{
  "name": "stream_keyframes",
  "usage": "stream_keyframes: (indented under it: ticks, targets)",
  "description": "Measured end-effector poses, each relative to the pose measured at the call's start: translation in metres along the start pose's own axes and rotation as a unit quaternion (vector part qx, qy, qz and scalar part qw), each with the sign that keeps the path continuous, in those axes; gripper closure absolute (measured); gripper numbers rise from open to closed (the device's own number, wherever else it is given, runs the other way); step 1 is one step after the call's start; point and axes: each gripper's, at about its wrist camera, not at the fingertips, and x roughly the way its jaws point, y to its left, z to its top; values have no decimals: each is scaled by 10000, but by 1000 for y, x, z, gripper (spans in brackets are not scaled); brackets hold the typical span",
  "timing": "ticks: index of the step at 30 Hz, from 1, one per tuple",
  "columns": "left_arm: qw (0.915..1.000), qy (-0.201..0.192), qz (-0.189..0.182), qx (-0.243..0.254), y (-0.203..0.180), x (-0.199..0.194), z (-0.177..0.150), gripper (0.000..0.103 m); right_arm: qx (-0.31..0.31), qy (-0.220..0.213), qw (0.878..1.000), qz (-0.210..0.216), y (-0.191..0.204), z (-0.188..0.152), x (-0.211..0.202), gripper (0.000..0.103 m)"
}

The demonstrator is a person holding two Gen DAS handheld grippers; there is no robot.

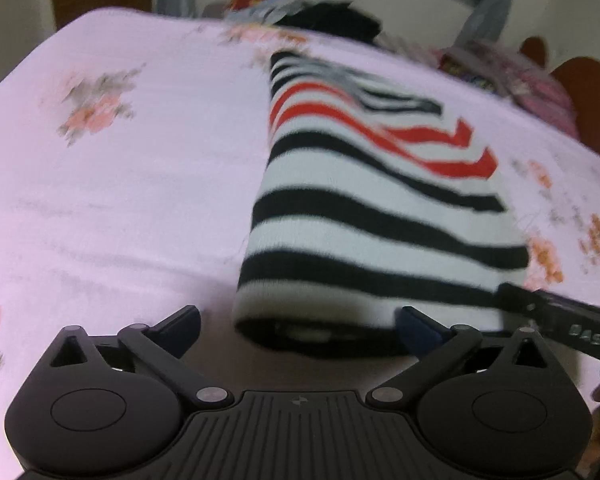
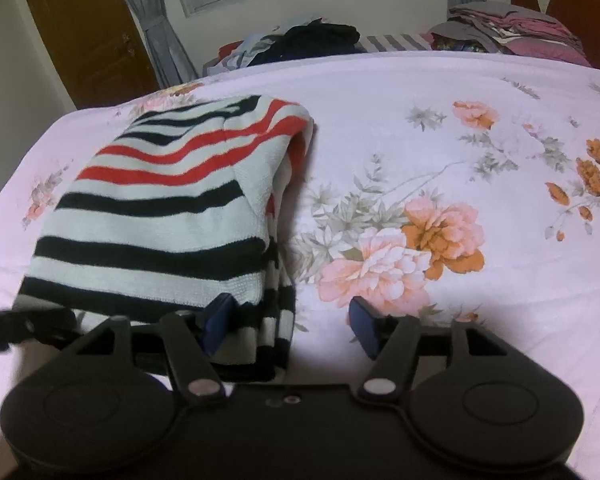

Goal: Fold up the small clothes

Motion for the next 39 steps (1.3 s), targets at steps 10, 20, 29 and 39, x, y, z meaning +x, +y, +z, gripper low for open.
stream_keyframes:
  ticks: [10, 20, 29, 39]
  targets:
    - [9959, -645, 504, 387, -21, -68, -26, 0, 21, -9, 9991, 427, -4, -8, -65, 15]
    - [9834, -1568, 817, 404, -30, -195, -91, 0, -360, -376, 9941, 956, 7, -36, -189, 0]
    - [9826, -1598, 936, 149, -39, -293, -162, 0, -957, -1190, 9868, 546, 24, -93, -306, 0]
    - [9747, -1921, 1141, -26, -53, -357, -214, 0, -759, -1893, 9780, 433, 13, -130, -372, 0]
